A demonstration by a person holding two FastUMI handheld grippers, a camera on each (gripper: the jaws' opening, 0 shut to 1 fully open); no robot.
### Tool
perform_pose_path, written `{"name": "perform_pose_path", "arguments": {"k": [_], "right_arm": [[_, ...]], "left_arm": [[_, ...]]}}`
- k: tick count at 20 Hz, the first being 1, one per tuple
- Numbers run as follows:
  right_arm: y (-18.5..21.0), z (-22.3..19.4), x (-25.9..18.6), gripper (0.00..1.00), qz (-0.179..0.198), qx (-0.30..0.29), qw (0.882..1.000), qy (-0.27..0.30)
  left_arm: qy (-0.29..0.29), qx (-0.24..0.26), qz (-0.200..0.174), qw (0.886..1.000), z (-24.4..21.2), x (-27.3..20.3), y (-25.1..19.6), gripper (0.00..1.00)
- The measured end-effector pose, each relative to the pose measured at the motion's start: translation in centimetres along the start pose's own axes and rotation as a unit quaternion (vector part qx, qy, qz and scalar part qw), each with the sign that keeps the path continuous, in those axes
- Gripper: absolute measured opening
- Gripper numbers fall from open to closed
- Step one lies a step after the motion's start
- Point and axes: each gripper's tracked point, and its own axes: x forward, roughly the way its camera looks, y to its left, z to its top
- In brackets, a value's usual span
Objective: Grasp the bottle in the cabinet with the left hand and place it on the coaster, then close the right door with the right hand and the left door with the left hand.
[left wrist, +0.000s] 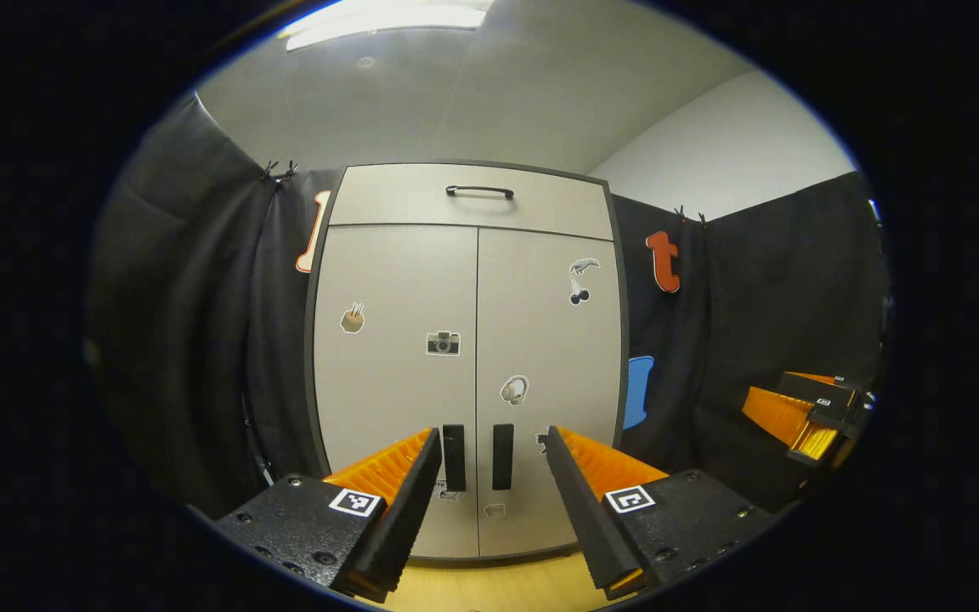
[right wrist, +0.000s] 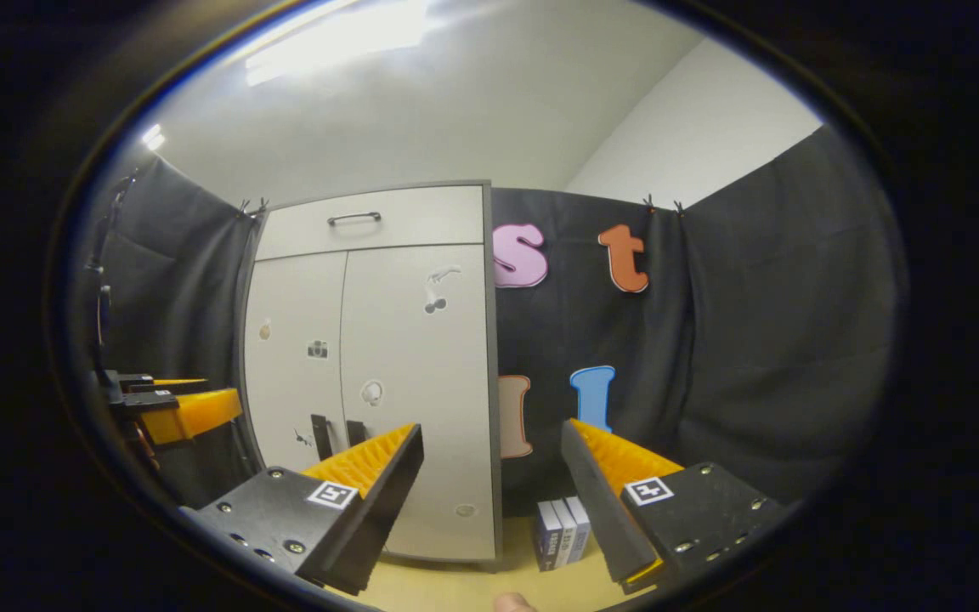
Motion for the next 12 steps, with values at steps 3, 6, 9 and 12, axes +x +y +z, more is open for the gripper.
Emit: {"name": "perform_pose_path", "arguments": {"k": [3,6,9,12], "right_arm": [[0.00,0.10,0.05,0.98,0.000,0.001,1.000,-0.001],[0.00,0.14,0.10,0.98,-0.001,0.000,1.000,-0.002],[0.05,0.05,0.08,0.98,-0.001,-0.001,1.000,0.000],[0.02,-0.07,0.10,0.98,-0.003,-0.003,1.000,0.001]], "left_arm": [[-0.001,-0.003,0.002,1.000,0.05,0.09,0.25,0.81],[-0.001,-0.004,0.003,1.000,0.04,0.17,0.40,0.81],[0.000,-0.006,0.002,1.000,-0.08,0.22,0.46,0.81],[0.001,-0.005,0.002,1.000,-0.18,0.29,0.67,0.81]]}}
